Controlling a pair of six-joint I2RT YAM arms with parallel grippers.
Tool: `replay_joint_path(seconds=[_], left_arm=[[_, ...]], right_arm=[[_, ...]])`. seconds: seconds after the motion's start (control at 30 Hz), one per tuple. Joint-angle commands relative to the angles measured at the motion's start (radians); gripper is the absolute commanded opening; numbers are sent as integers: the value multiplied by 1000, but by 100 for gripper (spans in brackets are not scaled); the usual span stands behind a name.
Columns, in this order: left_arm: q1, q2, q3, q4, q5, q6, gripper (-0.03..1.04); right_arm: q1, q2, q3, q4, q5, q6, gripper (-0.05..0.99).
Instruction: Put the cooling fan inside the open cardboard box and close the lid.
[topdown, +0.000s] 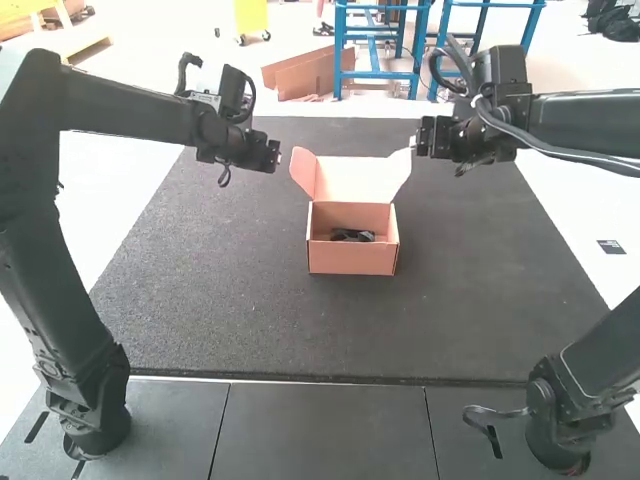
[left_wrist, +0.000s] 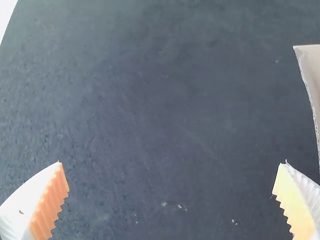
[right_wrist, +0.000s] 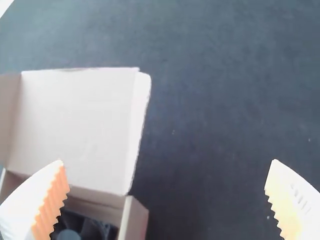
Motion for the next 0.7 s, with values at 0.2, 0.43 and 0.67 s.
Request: replay_joint_path(seconds=[0.2, 0.43, 0.67], left_arm=[[9, 109, 115, 28, -26, -19, 97], [4, 157, 187, 31, -6, -38, 97], [-11, 177, 219, 31, 78, -48, 97]], right_arm=[[-18, 116, 160, -14, -1, -31, 90], [-35, 197, 258, -81, -38, -32, 90], [-37, 256, 318, -163, -120, -20, 90]])
